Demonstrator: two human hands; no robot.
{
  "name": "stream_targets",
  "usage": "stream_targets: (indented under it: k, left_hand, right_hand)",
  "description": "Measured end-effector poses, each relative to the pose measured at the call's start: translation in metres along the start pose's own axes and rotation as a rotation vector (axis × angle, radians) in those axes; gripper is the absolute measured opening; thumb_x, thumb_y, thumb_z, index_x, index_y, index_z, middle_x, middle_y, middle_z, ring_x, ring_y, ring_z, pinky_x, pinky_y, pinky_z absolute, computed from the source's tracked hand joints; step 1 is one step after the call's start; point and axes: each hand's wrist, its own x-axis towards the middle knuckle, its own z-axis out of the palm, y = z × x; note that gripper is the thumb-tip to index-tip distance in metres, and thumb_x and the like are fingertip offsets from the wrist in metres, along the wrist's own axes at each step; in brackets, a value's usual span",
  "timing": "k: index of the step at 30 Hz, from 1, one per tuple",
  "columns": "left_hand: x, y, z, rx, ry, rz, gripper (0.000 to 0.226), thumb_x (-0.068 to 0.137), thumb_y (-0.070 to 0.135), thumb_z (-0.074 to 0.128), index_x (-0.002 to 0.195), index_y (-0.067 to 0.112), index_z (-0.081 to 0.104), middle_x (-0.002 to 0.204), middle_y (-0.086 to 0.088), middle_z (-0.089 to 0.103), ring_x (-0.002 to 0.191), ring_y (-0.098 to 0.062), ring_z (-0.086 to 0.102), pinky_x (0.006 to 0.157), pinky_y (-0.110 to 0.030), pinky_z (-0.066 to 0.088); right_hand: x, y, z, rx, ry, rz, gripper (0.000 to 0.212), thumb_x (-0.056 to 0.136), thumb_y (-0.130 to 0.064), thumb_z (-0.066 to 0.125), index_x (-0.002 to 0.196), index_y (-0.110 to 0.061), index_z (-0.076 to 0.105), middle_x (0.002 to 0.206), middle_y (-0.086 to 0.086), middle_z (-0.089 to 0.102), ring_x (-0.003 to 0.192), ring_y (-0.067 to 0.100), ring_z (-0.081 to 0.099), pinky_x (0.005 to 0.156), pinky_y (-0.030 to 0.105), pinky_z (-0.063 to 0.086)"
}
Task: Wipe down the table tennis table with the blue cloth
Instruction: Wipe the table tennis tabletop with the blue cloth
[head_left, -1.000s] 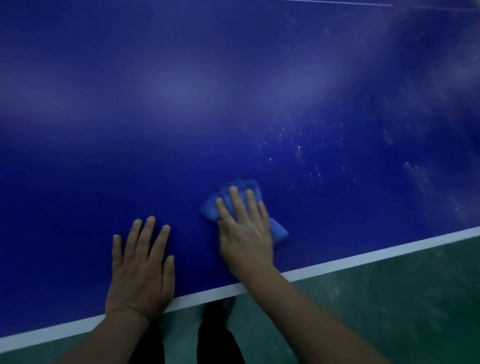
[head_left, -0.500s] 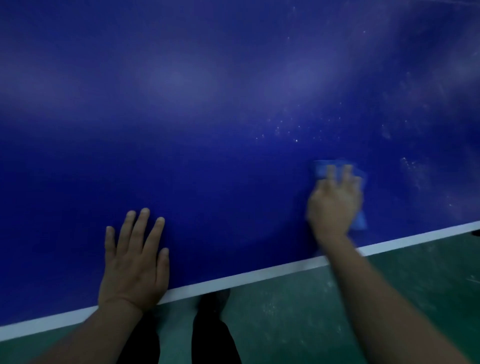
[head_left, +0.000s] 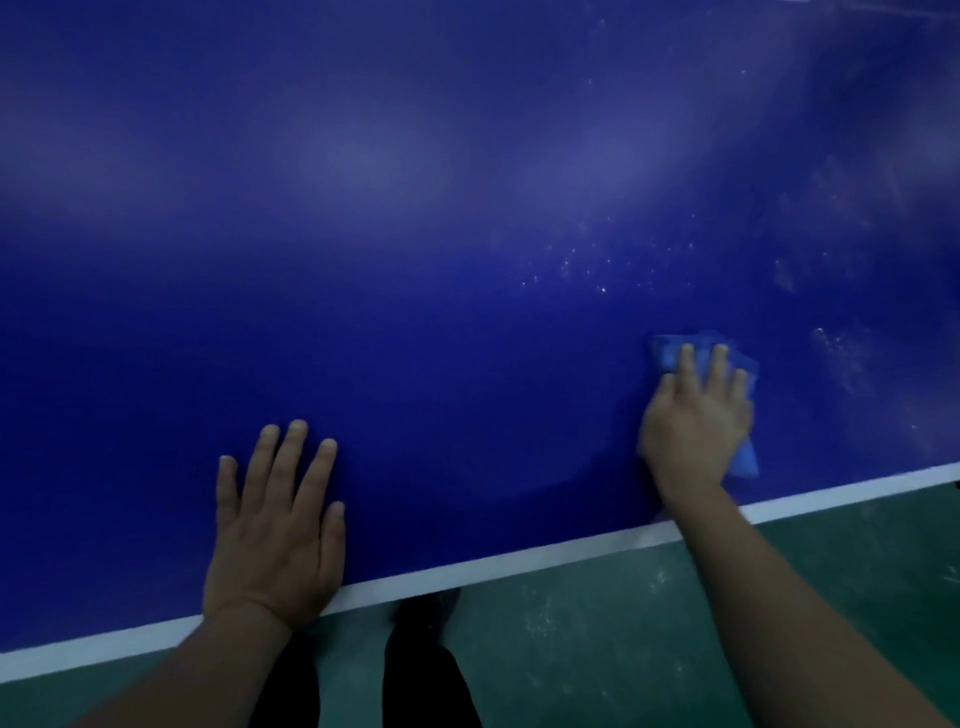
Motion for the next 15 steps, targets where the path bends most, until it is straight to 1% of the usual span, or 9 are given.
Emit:
stream_targets:
  k: [2,3,5,7,9,11,12,13,15]
  left_hand:
    - [0.0,0.001,0.001,0.0,0.009,0.006,0.063,0.093,0.038,0.03,0.146,0.008,0.044,0.159,-0.016,0.03,0.149,-0.032,0.018,0.118,-0.061,0.009]
    - [0.001,0.001,0.0,0.001,0.015,0.009,0.062,0.093,0.038,0.031,0.145,0.007,0.045,0.158,-0.016,0.031,0.148,-0.033,0.02,0.117,-0.062,0.011]
    - [0.001,0.001,0.0,0.014,0.028,0.016,0.062,0.092,0.037,0.031,0.144,0.007,0.047,0.157,-0.017,0.033,0.147,-0.034,0.022,0.117,-0.061,0.012]
    - [0.0,0.001,-0.001,0.027,0.039,0.022,0.061,0.092,0.036,0.032,0.143,0.006,0.048,0.156,-0.018,0.034,0.146,-0.034,0.024,0.116,-0.06,0.013]
    - [0.0,0.002,0.0,0.033,0.049,0.025,0.061,0.092,0.036,0.032,0.143,0.006,0.048,0.156,-0.018,0.034,0.146,-0.034,0.024,0.116,-0.06,0.013]
    - [0.0,0.002,-0.001,0.043,0.048,0.031,0.062,0.092,0.036,0.033,0.144,0.006,0.047,0.156,-0.018,0.034,0.146,-0.034,0.025,0.116,-0.06,0.014]
    - [0.0,0.001,0.0,0.044,0.048,0.033,0.062,0.092,0.037,0.032,0.144,0.007,0.046,0.156,-0.018,0.034,0.146,-0.034,0.025,0.116,-0.06,0.014]
    - [0.0,0.001,0.0,0.041,0.046,0.033,0.062,0.092,0.037,0.032,0.145,0.007,0.046,0.156,-0.018,0.033,0.146,-0.034,0.025,0.116,-0.06,0.014]
    - [0.0,0.0,0.0,0.024,0.036,0.029,0.061,0.092,0.036,0.033,0.145,0.008,0.045,0.157,-0.017,0.032,0.147,-0.034,0.023,0.116,-0.061,0.013]
  right_hand:
    - [-0.026,-0.054,0.009,-0.006,0.003,-0.258,0.052,0.094,-0.027,0.041,0.144,-0.018,0.052,0.157,0.015,0.037,0.143,0.044,0.033,0.11,0.058,0.03]
    - [-0.043,-0.084,0.015,0.013,-0.011,-0.396,0.052,0.092,-0.026,0.045,0.143,-0.02,0.053,0.157,0.014,0.038,0.143,0.043,0.033,0.111,0.057,0.03]
    - [-0.073,-0.147,0.025,0.093,-0.064,-0.615,0.052,0.093,-0.029,0.045,0.145,-0.025,0.05,0.16,0.007,0.033,0.148,0.036,0.026,0.118,0.053,0.021]
    - [-0.083,-0.206,0.03,0.152,-0.114,-0.75,0.052,0.097,-0.033,0.04,0.149,-0.027,0.043,0.163,0.003,0.026,0.151,0.032,0.016,0.121,0.05,0.012]
    - [-0.069,-0.249,0.033,0.14,-0.125,-0.828,0.051,0.099,-0.033,0.04,0.15,-0.027,0.041,0.164,0.002,0.024,0.152,0.032,0.015,0.121,0.05,0.01]
    - [-0.032,-0.261,0.035,0.088,-0.11,-0.861,0.051,0.098,-0.034,0.042,0.149,-0.028,0.042,0.163,0.003,0.027,0.15,0.033,0.021,0.119,0.051,0.015]
    - [-0.006,-0.252,0.034,0.054,-0.096,-0.836,0.052,0.097,-0.033,0.041,0.149,-0.029,0.043,0.163,0.004,0.028,0.148,0.034,0.024,0.117,0.052,0.018]
    - [0.024,-0.234,0.033,0.009,-0.071,-0.765,0.053,0.097,-0.032,0.04,0.149,-0.029,0.042,0.163,0.005,0.028,0.147,0.036,0.027,0.115,0.052,0.021]
    - [0.087,-0.177,0.028,-0.051,-0.018,-0.522,0.054,0.098,-0.029,0.036,0.151,-0.025,0.039,0.163,0.01,0.025,0.145,0.039,0.028,0.113,0.054,0.025]
